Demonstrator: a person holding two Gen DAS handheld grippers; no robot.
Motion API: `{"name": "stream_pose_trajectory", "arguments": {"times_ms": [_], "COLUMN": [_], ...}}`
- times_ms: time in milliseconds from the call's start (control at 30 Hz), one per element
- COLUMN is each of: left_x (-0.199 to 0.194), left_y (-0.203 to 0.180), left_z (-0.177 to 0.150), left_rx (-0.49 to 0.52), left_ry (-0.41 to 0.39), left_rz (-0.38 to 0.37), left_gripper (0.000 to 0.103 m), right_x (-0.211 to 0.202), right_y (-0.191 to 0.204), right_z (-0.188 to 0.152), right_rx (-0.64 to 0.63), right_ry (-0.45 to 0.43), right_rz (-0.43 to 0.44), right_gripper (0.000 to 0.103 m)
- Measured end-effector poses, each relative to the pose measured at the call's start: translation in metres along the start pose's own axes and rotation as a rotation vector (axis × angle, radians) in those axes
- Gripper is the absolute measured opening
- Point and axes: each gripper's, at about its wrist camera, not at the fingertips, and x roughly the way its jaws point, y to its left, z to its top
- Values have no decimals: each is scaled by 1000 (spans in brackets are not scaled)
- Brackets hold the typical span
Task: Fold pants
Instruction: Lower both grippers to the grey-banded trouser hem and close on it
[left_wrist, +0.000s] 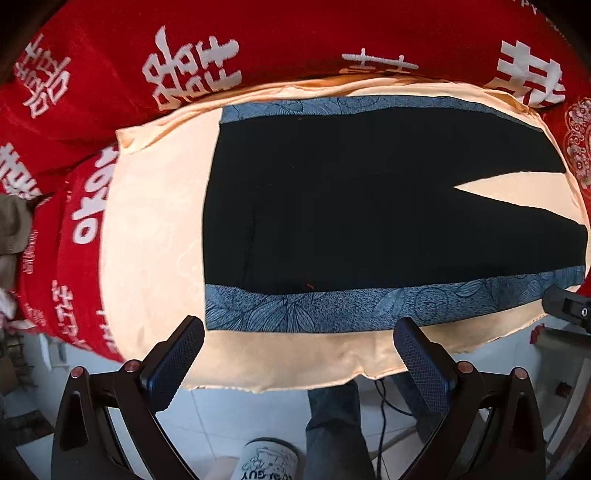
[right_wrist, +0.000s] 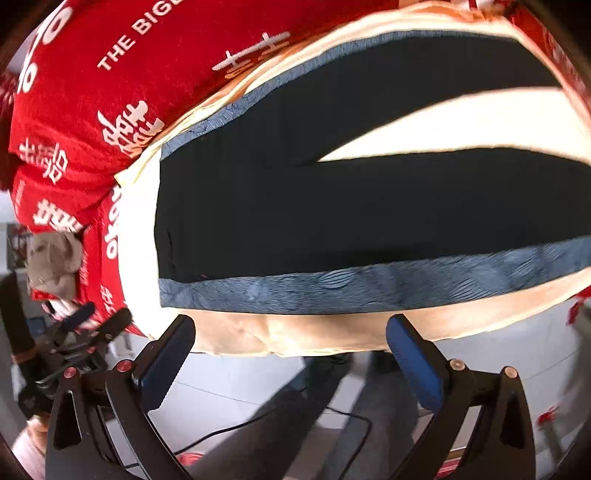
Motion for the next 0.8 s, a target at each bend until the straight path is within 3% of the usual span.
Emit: {"name": "stream_pose_trajectory", "arguments": {"times_ms": [200, 367, 567, 800], "left_x": [46, 80, 111, 118], "left_y": [30, 58, 78, 91], "left_z": [-6, -18, -38, -61], "left_rx": [-27, -92, -144, -276], "left_ry": [-2, -12, -40, -19], "left_rz": [-74, -170, -255, -400], "left_gripper": [103, 103, 103, 103], "right_x": [61, 137, 206, 214], "right_y": [10, 22, 22, 6], "right_z": [-16, -36, -53, -42], "right_rx": [95, 145, 156, 304], "right_ry": [27, 147, 160, 55], "right_rz": [223, 372, 386, 478], "right_gripper": [102, 82, 82, 82]}}
